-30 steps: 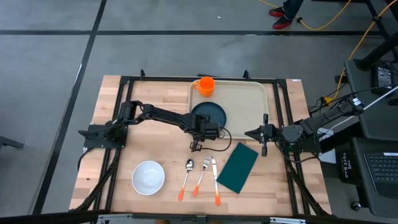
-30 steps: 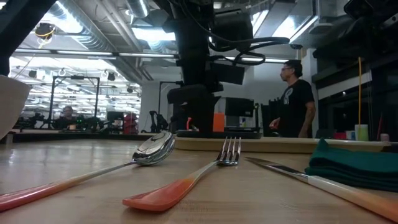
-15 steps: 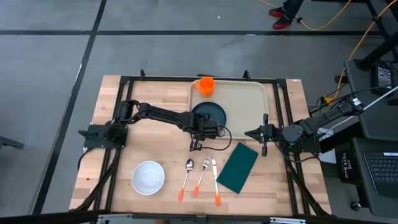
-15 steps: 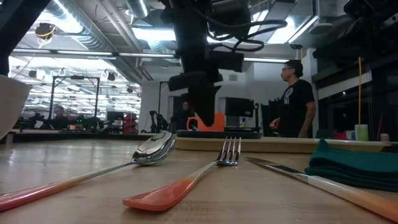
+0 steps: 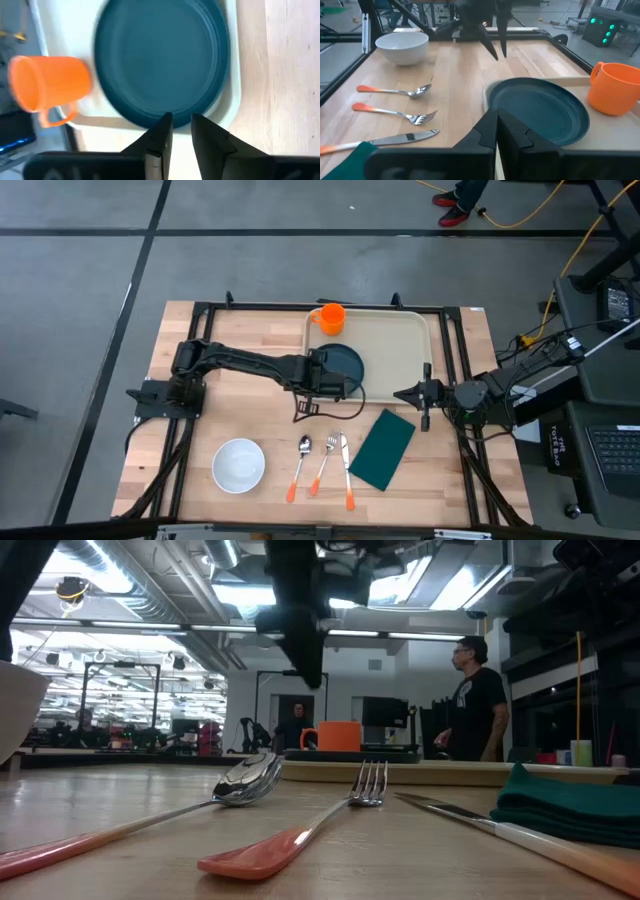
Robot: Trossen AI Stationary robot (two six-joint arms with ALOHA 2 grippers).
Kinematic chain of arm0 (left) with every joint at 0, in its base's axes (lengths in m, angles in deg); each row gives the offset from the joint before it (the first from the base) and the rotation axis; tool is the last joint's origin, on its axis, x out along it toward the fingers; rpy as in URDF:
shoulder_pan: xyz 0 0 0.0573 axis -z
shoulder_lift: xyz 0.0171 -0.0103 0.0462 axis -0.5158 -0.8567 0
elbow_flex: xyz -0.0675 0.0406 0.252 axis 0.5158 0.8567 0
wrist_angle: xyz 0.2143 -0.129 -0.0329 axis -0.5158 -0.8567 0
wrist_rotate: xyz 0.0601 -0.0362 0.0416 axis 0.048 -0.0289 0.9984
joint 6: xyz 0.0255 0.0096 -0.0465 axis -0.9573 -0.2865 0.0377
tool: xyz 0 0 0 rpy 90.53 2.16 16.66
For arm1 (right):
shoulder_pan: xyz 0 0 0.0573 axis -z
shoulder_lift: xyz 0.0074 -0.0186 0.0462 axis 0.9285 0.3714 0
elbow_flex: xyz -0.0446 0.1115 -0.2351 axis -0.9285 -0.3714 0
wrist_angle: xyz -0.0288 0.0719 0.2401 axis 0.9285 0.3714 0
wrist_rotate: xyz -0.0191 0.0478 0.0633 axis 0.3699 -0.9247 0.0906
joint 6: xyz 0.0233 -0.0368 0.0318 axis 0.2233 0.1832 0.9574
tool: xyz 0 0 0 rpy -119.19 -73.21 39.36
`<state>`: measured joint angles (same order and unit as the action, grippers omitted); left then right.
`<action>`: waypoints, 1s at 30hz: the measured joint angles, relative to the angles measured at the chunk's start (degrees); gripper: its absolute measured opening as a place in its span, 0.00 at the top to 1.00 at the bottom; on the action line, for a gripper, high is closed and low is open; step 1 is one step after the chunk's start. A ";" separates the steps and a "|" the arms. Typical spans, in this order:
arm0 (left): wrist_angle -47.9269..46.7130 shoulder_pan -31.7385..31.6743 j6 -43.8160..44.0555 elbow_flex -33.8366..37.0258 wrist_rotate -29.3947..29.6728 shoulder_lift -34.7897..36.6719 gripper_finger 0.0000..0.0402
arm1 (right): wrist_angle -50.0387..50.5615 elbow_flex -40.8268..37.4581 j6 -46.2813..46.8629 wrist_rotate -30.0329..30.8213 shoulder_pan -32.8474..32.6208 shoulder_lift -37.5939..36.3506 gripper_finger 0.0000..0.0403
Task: Set up tray
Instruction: Put the white bowl on the blue plate on the serving tray
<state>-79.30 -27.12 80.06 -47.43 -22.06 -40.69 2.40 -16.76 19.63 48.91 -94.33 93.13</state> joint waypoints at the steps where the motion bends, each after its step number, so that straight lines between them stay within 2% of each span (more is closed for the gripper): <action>1: -0.30 0.41 0.54 0.00 0.31 0.66 0.86 | 0.05 0.00 -0.02 -0.02 0.04 0.03 0.97; 11: -7.33 4.78 8.63 0.90 -1.59 1.94 0.99 | -0.19 0.00 -0.13 -0.02 0.02 0.52 0.97; 21: -5.82 11.92 20.44 11.45 -4.69 8.14 1.00 | -0.30 0.00 -0.24 0.00 0.04 0.55 0.97; 27: -6.93 16.48 28.91 13.22 -9.04 13.02 1.00 | -0.76 0.00 -0.02 0.01 0.07 0.55 0.97; 30: -6.95 19.24 32.52 13.20 -9.29 15.12 1.00 | -0.80 0.00 -0.17 0.03 0.07 0.55 0.97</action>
<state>-86.26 -7.88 112.58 -34.23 -31.36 -25.57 1.60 -16.76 19.46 48.93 -94.26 93.68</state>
